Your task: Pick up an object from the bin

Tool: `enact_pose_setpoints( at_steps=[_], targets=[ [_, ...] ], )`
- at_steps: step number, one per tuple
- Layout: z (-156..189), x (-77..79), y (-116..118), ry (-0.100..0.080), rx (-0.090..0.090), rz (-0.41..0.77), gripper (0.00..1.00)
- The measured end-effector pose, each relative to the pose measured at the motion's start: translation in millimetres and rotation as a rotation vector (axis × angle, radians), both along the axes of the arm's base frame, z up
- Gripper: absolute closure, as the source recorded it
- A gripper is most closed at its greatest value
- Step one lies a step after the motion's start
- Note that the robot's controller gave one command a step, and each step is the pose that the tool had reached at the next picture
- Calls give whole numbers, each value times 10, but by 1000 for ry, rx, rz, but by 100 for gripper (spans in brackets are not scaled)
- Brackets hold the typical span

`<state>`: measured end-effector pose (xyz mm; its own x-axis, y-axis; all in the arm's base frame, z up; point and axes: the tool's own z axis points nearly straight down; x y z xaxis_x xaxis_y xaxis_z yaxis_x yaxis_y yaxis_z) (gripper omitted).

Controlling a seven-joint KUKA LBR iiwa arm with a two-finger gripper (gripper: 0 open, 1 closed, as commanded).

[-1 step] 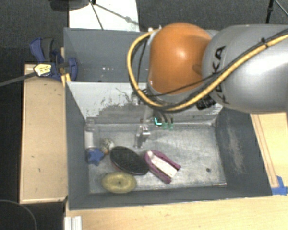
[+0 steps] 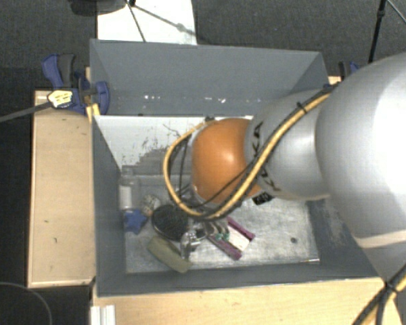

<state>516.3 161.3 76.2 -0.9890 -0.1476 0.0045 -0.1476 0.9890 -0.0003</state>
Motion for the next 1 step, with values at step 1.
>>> enact_pose_setpoints(
  at_steps=[1],
  targets=[
    [36,17,6,-5,2,-6,100]
  ],
)
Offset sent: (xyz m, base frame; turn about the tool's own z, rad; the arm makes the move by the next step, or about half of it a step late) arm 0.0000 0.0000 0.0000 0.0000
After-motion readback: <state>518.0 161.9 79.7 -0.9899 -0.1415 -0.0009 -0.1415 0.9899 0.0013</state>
